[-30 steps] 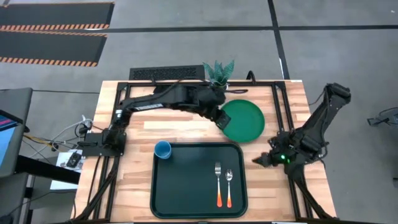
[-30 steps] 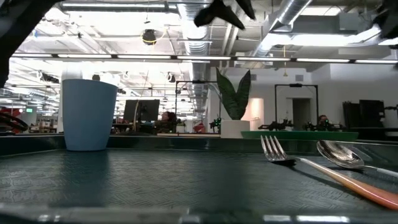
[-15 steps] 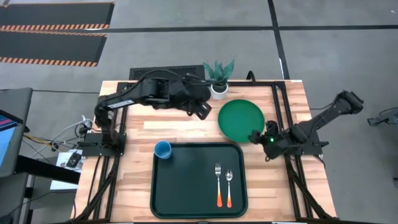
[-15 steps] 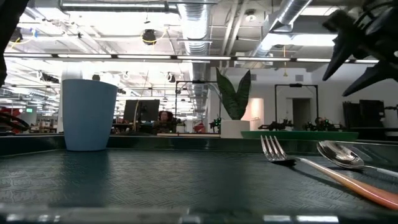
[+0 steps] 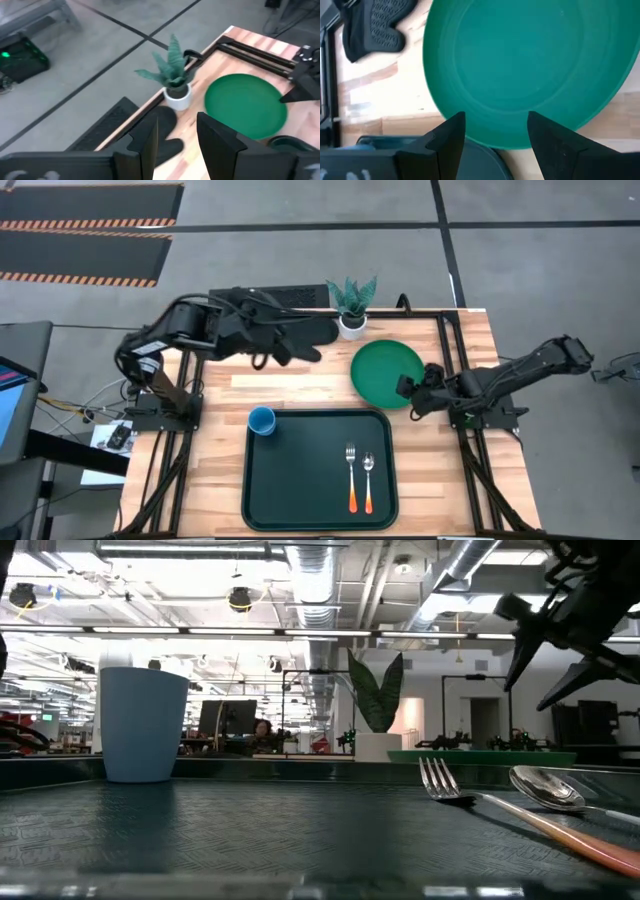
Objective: Pick and place plate/cup/fork/spoon on tray
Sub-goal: Put the green plate on the bottom left of the serving tray
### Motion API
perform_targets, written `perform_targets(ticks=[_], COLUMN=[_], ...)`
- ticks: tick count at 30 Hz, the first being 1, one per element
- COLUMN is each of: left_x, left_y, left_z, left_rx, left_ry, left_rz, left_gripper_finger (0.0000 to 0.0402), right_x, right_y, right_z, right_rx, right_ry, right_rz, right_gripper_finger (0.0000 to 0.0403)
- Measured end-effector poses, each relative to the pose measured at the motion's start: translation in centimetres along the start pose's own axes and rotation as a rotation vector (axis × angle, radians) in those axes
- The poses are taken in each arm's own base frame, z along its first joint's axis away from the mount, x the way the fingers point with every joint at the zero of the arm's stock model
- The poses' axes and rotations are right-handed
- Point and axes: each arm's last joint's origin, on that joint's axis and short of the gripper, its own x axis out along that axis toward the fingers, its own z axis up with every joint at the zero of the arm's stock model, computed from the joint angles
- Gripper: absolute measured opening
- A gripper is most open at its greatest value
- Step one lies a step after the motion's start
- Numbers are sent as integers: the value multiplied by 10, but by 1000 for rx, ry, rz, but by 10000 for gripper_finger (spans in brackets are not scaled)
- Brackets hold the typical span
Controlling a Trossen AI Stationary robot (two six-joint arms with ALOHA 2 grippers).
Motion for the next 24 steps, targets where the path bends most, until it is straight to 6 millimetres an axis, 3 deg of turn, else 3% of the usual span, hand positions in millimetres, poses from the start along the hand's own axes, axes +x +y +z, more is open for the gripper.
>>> perform_targets(ticks=[6, 12, 17, 24], left_x=[-19, -27, -17, 19], left_y=[20, 42, 49, 44], left_z=[-8, -38, -73, -120], left_rx=[1, -72, -174, -291], left_ry=[-21, -14, -45, -62], left_rz=[58, 61, -56, -268], left_gripper_finger=[123, 110, 98, 103], right_x=[15, 35, 43, 46], right_y=[5, 12, 16, 16], right_z=[-3, -9, -11, -4], right_rx=[-11, -6, -29, -27], right_ry=[-14, -6, 14, 50], right_rz=[-47, -76, -80, -117], right_gripper_finger=[240, 240, 240, 240])
